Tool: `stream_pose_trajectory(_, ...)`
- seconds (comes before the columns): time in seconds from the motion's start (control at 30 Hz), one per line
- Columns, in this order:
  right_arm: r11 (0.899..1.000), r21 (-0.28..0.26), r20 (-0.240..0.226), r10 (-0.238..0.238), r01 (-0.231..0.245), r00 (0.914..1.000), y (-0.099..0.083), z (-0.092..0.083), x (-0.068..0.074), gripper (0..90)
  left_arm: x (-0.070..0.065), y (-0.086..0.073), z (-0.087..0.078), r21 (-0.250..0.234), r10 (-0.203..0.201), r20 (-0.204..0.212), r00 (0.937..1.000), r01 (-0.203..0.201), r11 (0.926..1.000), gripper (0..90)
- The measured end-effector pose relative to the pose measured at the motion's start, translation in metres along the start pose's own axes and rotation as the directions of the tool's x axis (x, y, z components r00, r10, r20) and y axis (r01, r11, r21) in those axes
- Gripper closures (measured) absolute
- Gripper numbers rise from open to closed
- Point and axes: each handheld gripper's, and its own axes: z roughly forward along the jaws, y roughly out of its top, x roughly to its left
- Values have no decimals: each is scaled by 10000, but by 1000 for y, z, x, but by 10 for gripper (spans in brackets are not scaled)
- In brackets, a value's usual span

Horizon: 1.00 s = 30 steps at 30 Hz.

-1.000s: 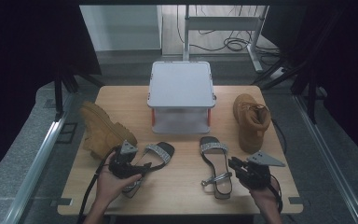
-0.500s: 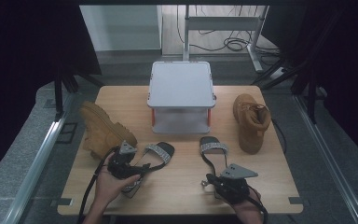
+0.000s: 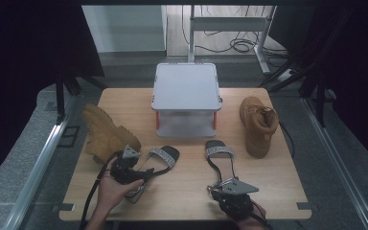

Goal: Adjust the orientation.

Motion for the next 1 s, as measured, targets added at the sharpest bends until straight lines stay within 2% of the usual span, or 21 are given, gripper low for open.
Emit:
stream_pose_trajectory(0.13, 9997, 203, 454, -127, 117, 9989, -3, 5, -2, 891, 2, -1, 0, 31, -50, -30, 10000, 50, 10000, 260)
stream_pose_trajectory(0.3, 9997, 225, 499, -133, 122, 9987, -4, 2, -5, 891, 2, -1, 0, 32, -51, -31, 10000, 51, 10000, 260)
stream_pose_trajectory(0.47, 9998, 180, 726, 75, -89, 9973, -9, -5, -13, 891, 5, -2, -1, 29, -101, -77, 9999, 101, 9999, 260)
stream_pose_trajectory(0.8, 9984, 90, 1106, 544, -557, 9924, -21, -23, -43, 892, 6, -2, -2, 83, -91, -91, 9999, 91, 9999, 260)
stream_pose_trajectory(1.0, 9975, 70, 1189, 694, -707, 9905, -25, -28, -54, 891, 7, -3, -3, 74, -102, -115, 9999, 103, 9999, 260)
